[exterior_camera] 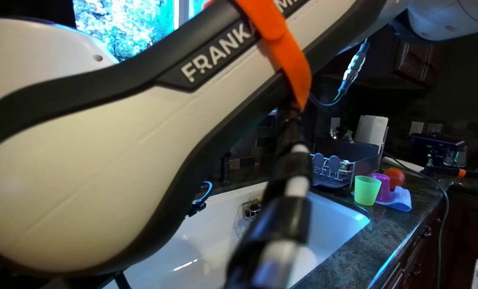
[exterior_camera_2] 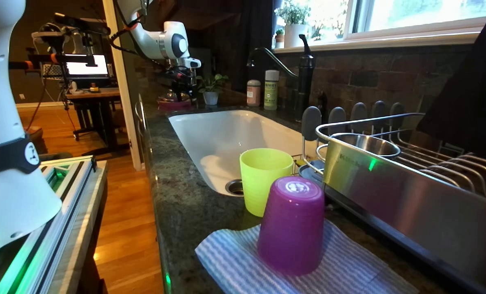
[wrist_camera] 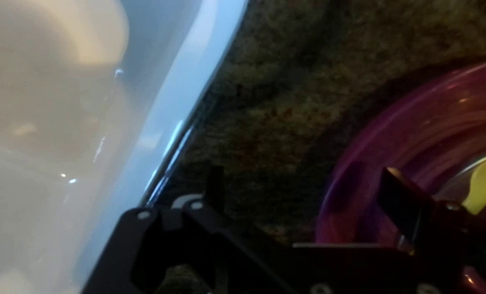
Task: Move the clear lid to the sink
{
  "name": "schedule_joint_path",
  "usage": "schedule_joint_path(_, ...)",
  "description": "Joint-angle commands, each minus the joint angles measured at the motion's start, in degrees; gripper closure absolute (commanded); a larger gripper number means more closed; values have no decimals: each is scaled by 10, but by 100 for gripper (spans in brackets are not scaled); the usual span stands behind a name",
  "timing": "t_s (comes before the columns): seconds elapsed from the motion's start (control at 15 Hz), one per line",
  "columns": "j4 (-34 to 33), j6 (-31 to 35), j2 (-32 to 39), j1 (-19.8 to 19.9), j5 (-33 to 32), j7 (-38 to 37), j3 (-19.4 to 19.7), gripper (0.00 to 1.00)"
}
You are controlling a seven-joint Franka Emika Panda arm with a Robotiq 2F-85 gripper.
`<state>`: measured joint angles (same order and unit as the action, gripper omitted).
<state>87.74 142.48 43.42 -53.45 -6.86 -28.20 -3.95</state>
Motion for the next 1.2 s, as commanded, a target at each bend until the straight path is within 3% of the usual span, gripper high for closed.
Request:
schedule_joint_path(0.0,-38,-29,28,-7,5,-14,7,16)
schedule_joint_path(0.07,-42,-33,32,-7,6,-16,7,14)
schedule_joint_path(0.2,-51,-37,38,-10,5,-26,11,39)
schedule_joint_path(0.33,-56,-44,38,-9,5,-34,13,44)
schedule_joint_path(0.67,-63,-47,34,-10,0,-52,20,87)
schedule_joint_path(0.8,-67,-49,36,-10,0,-57,21,99)
schedule_joint_path(1.13,-61,-47,26,-5,4,-53,17,100)
